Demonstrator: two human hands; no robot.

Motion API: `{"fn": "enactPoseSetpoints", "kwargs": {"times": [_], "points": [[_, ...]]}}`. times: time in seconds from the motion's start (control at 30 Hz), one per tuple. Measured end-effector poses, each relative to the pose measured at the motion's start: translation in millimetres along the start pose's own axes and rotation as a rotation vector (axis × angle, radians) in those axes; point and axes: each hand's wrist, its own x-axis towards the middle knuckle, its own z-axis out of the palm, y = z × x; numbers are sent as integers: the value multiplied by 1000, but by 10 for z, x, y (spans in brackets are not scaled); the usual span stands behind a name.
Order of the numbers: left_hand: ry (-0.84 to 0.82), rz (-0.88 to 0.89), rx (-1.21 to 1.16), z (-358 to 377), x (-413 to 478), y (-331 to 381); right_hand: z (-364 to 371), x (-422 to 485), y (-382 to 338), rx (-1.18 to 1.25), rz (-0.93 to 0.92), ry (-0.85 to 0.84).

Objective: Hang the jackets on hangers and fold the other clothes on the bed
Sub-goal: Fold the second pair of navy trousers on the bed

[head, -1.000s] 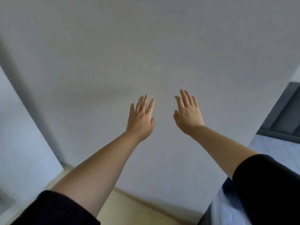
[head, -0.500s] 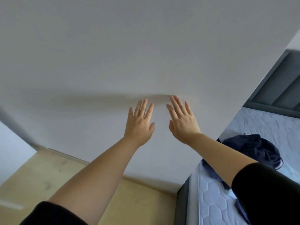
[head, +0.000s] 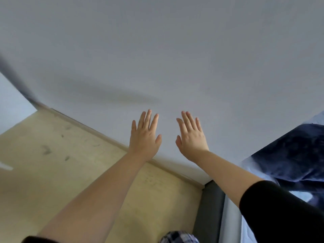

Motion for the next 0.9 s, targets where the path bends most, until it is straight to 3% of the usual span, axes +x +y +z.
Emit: {"fn": "enactPoseSetpoints", "kwargs": {"times": [0.17, 0.43, 0.63, 0.9], "points": [[-21, -67, -2, 878, -298, -258, 896, -158, -217, 2, 6, -30], [25, -74, -65, 1486, -659, -75, 1441, -579, -133, 59, 60, 10], [55, -6, -67, 1445, -981, 744, 1245, -1225, 342, 139, 147, 86], [53, 141, -78, 1487, -1213, 2483, 827, -2503, 1641, 170, 332, 215]]}}
